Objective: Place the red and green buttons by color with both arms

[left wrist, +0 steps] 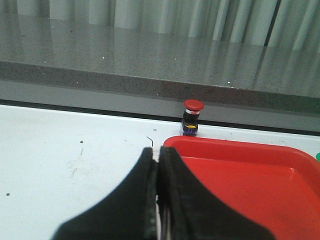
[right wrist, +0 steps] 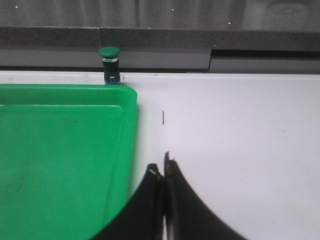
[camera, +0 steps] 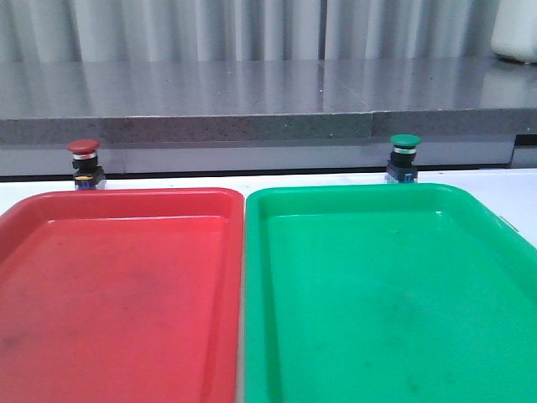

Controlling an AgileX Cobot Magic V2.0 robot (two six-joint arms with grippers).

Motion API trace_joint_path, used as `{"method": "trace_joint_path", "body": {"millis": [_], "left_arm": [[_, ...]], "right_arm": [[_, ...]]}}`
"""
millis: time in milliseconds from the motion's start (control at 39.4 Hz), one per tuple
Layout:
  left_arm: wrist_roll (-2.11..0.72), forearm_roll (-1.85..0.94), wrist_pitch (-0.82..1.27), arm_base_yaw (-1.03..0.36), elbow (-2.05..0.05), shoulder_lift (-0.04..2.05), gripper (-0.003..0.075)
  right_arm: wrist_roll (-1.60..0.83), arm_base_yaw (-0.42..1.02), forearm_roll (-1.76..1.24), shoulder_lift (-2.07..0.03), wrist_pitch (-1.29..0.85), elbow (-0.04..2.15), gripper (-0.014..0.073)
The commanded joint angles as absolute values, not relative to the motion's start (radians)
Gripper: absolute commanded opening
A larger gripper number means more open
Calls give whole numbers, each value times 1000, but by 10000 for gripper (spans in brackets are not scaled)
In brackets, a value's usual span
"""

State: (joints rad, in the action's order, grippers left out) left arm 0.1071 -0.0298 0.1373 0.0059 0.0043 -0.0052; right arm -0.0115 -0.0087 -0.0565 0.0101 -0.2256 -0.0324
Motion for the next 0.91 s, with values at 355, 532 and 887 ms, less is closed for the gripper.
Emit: {"method": "trace_joint_path", "body": {"millis": [355, 532, 887], "left_arm": [[117, -29, 50, 6, 27, -22, -20], [117, -29, 50, 6, 27, -22, -20], [117, -29, 50, 6, 27, -22, -20]], "right_arm": [[-13, -9, -55, 21, -140, -21, -118], [-13, -9, -55, 21, -140, -21, -118], [-12, -9, -56, 21, -106, -21, -118]]}}
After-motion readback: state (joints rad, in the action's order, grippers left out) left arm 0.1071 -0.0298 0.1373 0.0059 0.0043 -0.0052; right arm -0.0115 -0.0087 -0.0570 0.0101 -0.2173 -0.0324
